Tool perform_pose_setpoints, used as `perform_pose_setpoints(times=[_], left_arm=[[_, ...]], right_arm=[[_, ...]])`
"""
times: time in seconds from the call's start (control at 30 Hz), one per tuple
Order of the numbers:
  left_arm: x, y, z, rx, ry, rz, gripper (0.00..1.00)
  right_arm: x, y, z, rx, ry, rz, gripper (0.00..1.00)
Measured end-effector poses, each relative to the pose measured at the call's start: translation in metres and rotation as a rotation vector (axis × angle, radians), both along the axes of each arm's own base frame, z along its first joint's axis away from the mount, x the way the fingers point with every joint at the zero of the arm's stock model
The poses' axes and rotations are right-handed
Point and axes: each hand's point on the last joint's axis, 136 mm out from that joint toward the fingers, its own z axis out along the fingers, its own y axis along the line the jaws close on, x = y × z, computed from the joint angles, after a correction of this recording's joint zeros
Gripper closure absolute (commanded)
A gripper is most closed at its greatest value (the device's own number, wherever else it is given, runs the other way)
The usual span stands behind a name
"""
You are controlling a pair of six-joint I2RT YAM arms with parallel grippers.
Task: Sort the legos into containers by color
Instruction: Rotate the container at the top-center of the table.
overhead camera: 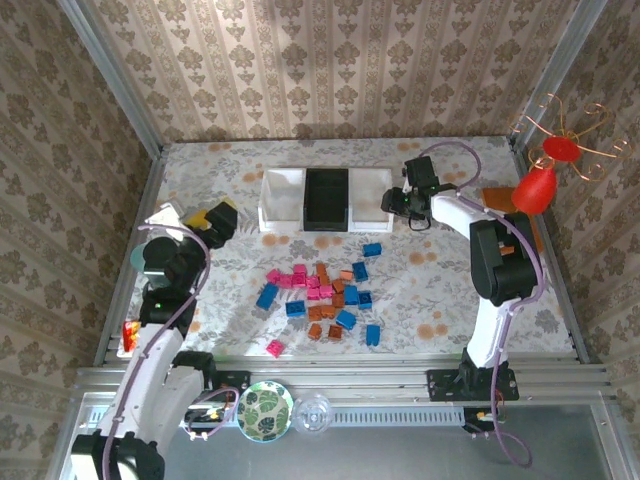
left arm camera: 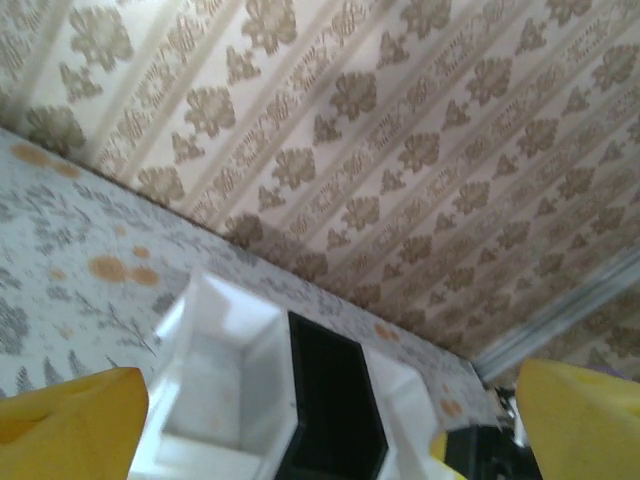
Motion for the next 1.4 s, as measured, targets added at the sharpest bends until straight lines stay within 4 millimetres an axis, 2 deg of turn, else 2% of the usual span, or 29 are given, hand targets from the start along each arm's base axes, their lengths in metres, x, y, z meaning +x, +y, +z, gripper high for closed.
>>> perform_pose_setpoints(times=[0.27,0.37,0.63,0.7,0.73,0.77,0.8,0.9,0.97,1.03,1.13,1.27,1.4], left_arm=[[-0.016,-0.029,-0.023,0.074,0.088,-0.099,0.11],[-0.020,-0.035,-0.029,0.103,0.105,-0.119,0.11],[-0.024,-0.032,-0.032,0.125,0.111,-0.106,0.10],[-0.025,-0.032,-0.031,0.129,0.107,-0.106,0.10],[-0.025,-0.032,-0.031,0.132,0.107,-0.106,0.09],[-0.026,-0.031,-0.031,0.136,0.106,-0.106,0.09],[-0.026,-0.031,-0.032,0.140,0.107,-0.106,0.08],[-0.027,-0.031,-0.035,0.150,0.115,-0.107,0.07],[-0.028,-0.032,-0.038,0.159,0.127,-0.111,0.00],[-0.031,-0.035,-0.042,0.174,0.139,-0.124,0.00],[-0.035,-0.040,-0.045,0.184,0.146,-0.145,0.00],[-0.041,-0.047,-0.050,0.190,0.147,-0.174,0.00],[-0.045,-0.051,-0.059,0.199,0.163,-0.189,0.00]], right_arm=[[0.006,0.007,-0.004,-0.005,0.015,0.054,0.72],[0.006,0.008,-0.004,-0.015,0.012,0.070,0.74],[0.005,0.012,-0.004,-0.043,0.002,0.111,0.75],[0.005,0.012,-0.004,-0.045,0.001,0.114,0.71],[0.004,0.012,-0.004,-0.046,0.001,0.116,0.63],[0.003,0.012,-0.005,-0.047,0.005,0.117,0.49],[-0.001,0.012,-0.007,-0.045,0.015,0.115,0.41],[-0.018,0.016,-0.016,-0.054,0.050,0.123,0.30],[-0.032,0.020,-0.017,-0.068,0.064,0.125,0.24],[-0.048,0.023,-0.010,-0.082,0.054,0.121,0.23],[-0.077,0.028,0.010,-0.092,0.011,0.116,0.22],[-0.128,0.044,0.030,-0.080,-0.043,0.140,0.21],[-0.195,0.065,0.020,-0.080,-0.013,0.233,0.20]])
